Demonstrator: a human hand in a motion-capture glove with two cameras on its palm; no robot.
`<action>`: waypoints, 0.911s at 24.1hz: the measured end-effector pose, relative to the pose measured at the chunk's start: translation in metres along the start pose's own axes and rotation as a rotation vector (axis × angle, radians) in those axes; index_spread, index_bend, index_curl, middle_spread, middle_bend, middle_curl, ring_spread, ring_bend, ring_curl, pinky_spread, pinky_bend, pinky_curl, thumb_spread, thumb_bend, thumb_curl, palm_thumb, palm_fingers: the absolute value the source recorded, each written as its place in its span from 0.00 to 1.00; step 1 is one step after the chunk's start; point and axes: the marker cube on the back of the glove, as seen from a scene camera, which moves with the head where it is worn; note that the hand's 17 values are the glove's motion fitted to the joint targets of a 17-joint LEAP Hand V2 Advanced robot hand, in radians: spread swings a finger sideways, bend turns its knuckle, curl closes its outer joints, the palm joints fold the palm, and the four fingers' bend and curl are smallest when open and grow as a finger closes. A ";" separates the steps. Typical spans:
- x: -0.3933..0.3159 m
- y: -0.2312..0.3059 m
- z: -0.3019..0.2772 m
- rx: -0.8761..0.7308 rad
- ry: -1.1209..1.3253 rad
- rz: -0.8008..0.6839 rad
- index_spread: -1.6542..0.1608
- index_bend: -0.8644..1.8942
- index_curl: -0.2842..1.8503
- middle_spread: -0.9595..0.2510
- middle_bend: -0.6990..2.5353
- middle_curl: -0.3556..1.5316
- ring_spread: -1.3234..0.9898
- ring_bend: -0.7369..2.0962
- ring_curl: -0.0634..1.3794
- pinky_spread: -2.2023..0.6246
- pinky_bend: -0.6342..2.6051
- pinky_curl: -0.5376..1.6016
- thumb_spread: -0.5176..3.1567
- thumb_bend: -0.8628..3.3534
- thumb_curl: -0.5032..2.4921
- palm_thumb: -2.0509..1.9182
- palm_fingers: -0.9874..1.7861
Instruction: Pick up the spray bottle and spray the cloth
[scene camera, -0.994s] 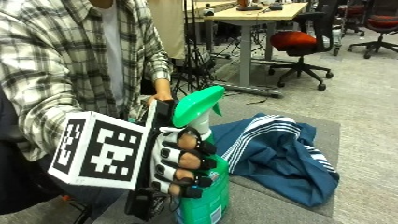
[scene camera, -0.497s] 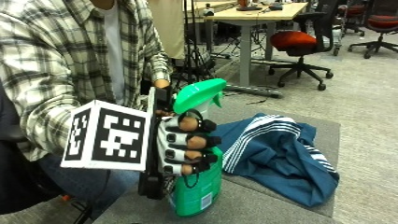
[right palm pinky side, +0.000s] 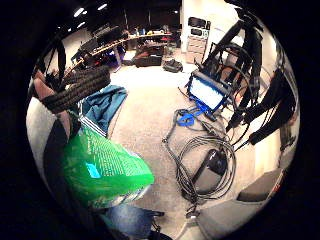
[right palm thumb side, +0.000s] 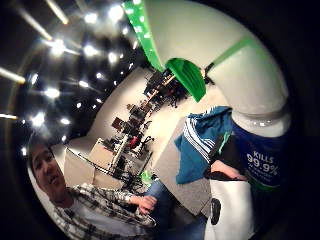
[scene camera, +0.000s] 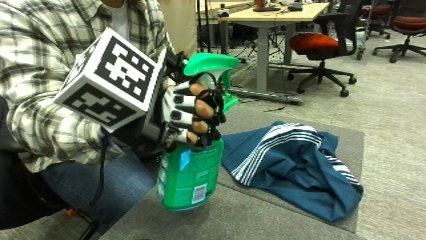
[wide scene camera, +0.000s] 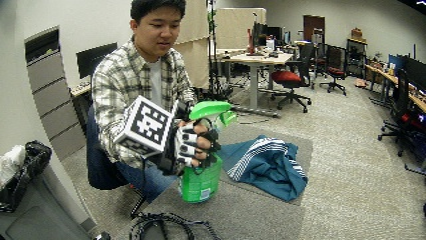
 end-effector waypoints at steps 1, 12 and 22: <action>-0.006 -0.002 -0.003 -0.007 0.008 -0.018 0.77 0.34 0.26 0.69 0.31 0.43 0.51 0.45 0.33 0.75 0.40 0.42 0.31 0.21 0.36 0.77 0.75; -0.055 -0.038 -0.017 -0.076 0.148 -0.188 0.77 0.35 0.25 0.68 0.31 0.44 0.51 0.44 0.34 0.74 0.41 0.43 0.29 0.20 0.37 0.78 0.75; -0.178 -0.080 0.016 -0.345 0.236 -0.355 0.77 0.35 0.25 0.67 0.31 0.45 0.51 0.44 0.34 0.73 0.40 0.42 0.29 0.20 0.38 0.78 0.76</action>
